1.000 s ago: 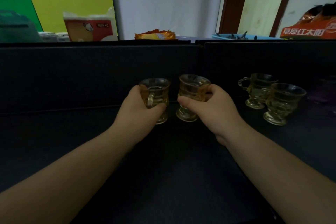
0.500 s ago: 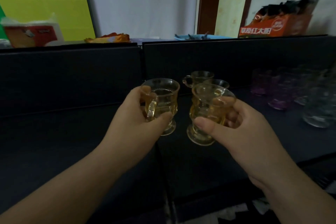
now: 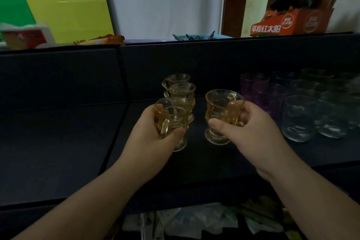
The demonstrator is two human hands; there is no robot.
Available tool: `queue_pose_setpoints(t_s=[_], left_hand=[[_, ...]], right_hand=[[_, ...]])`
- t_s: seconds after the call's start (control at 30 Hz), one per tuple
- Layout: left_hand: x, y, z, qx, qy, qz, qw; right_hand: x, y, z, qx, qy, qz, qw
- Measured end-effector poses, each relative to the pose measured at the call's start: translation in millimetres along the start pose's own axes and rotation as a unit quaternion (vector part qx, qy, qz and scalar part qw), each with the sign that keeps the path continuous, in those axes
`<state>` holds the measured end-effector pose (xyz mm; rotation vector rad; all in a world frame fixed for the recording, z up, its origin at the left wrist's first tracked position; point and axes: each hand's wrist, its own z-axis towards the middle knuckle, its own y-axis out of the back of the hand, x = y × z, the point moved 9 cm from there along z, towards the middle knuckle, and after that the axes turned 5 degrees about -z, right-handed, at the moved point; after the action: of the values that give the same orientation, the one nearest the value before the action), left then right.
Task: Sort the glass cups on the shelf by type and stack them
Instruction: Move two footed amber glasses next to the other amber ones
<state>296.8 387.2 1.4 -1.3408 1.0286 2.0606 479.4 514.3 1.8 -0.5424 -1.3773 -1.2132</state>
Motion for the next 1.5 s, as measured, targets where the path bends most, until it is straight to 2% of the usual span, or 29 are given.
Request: queue_pose_setpoints(t_s=[0.27, 0.47, 0.6, 0.8, 1.03, 1.23, 1.5], left_hand=[[-6.3, 1.2, 9.0, -0.036, 0.017, -0.002, 0.999], [-51.1, 25.1, 18.9, -0.054, -0.049, -0.058, 0.996], [-88.5, 34.3, 49.1, -0.031, -0.079, -0.071, 0.994], [-111.0, 7.7, 133.7, 0.043, -0.041, -0.098, 0.993], [-123.9, -57.8, 214.3, 0.145, -0.046, 0.100, 0.983], [-110.4, -104.8, 248.0, 0.237, -0.042, 0.266, 0.933], [-74.4, -140.9, 257.2, 0.318, -0.047, 0.433, 0.842]], right_hand=[[-17.6, -0.3, 55.7, -0.007, -0.014, -0.024, 1.000], [-22.8, -4.8, 77.8, -0.003, -0.024, -0.019, 1.000], [-29.5, -8.5, 86.9, -0.001, -0.049, -0.031, 0.998], [-29.9, -11.8, 96.0, 0.012, -0.056, -0.045, 0.997], [-31.2, -14.1, 101.1, 0.012, -0.049, -0.049, 0.997], [-31.8, -8.9, 96.1, 0.017, -0.036, -0.056, 0.998], [-36.7, -10.1, 99.7, 0.009, -0.048, -0.058, 0.997]])
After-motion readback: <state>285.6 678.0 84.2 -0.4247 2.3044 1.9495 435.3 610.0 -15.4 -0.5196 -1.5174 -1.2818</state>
